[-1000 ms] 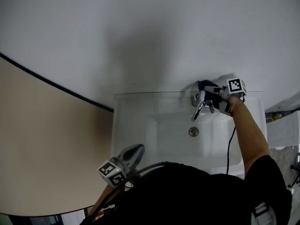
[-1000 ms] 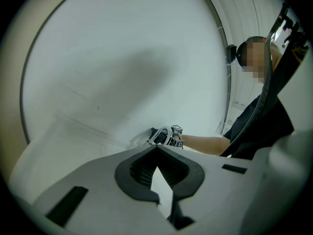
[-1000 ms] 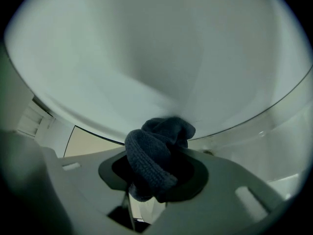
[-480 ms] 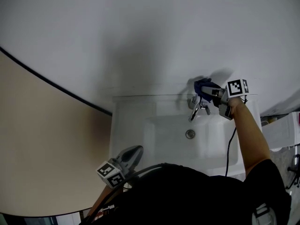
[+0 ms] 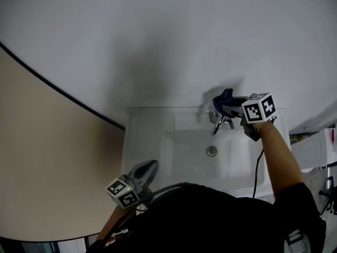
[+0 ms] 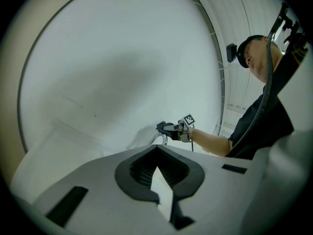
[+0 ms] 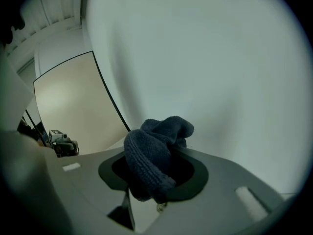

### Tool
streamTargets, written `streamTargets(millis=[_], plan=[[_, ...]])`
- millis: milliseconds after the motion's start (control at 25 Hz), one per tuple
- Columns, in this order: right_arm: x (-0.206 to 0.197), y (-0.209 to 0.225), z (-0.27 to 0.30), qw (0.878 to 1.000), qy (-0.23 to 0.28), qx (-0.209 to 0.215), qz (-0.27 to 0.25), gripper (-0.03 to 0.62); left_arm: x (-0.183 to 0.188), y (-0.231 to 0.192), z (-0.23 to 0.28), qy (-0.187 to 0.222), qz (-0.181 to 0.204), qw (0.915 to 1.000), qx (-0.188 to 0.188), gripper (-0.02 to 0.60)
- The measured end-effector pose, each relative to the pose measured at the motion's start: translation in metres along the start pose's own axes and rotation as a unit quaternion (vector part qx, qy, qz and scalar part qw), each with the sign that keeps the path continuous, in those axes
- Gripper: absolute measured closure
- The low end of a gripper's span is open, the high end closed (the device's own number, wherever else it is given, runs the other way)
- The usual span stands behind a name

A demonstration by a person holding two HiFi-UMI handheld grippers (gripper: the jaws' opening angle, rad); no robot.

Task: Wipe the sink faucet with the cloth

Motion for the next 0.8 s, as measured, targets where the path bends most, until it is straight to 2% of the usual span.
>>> streamTargets(millis=[440, 640, 800], plan=[[-0.029, -0.035, -0.012, 0.997, -0.003, -0.011, -0.075, 0.456, 0.008, 0.006, 0.003, -0.003, -0.002, 1.0, -0.005, 0.591], [-0.06, -0.047, -0.011, 0.994, -0.017, -0.027, -0.105, 0.455, 0.004, 0.01, 0.001, -0.01, -0.001, 0.9999, -0.003, 0.591], [-0.094, -0.048, 0.0, 0.993, -0.051, -0.022, -0.101, 0.454, 0.005, 0.017, 0.001, -0.014, 0.002, 0.9999, -0.005, 0.591]])
Point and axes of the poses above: the fingertips, and each gripper's own axes: z forward along the fingers, y to its right, x out of its top, the point moved 7 cm from there along -z, backward along the fingers, and after that the axes turned 13 degrees about z, right-handed, at the moved point
